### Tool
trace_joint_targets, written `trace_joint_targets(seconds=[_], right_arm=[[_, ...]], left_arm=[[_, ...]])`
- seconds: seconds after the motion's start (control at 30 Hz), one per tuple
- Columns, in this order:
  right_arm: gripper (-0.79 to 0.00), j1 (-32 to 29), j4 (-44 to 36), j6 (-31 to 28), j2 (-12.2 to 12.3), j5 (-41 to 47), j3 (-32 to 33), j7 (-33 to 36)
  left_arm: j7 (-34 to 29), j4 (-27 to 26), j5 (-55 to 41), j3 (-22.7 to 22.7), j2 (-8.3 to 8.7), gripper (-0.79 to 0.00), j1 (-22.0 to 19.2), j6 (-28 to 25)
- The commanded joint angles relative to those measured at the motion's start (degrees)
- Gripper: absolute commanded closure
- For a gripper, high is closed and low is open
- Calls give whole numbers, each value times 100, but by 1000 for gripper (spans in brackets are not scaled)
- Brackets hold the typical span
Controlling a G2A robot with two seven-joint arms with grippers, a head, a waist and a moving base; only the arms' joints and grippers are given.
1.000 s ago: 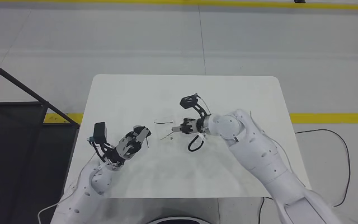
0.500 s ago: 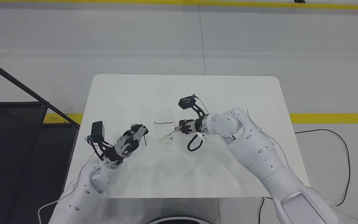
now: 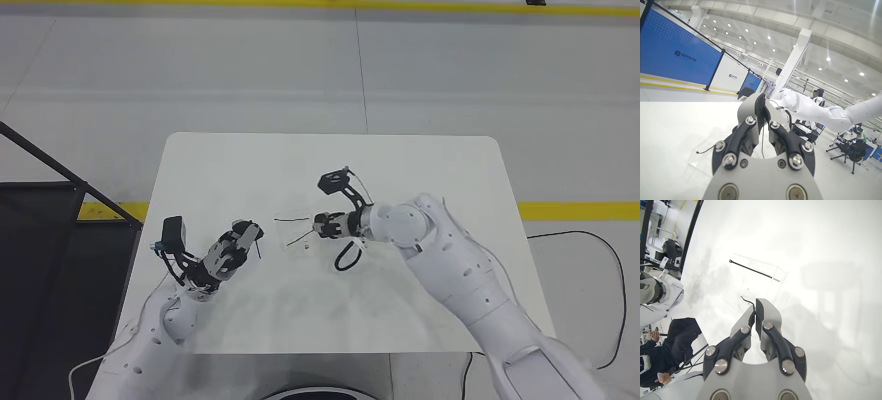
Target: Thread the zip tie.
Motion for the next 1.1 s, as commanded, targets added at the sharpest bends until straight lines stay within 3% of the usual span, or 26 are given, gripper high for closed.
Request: trace_joint_targets(seconds=[0.0,0.13,0.23,0.53,0.83,1.07], right_arm=[[0,-64,-92,-31,30,52,101,-13],[0,-313,-443,-30,128,58,385,-178],[0,-679,-931,-90,249,14,711,-349],[0,-2443,-3049,-425,664,-325,1899,-725],[0,-3991,-4663,-669,866,-808,2572,-1372],[0,-4171,-4805,-761,886,-804,2635,-1446]], left_arm=[[15,8,-3,2,1,0,-7,0],[149,22,54,-45,-13,0,-10,26],[415,-44,329,-63,-57,0,36,400],[1907,-80,1669,311,-279,0,67,2364],[3085,313,2730,989,-542,0,-158,4262],[3176,374,2803,1093,-587,0,-193,4464]])
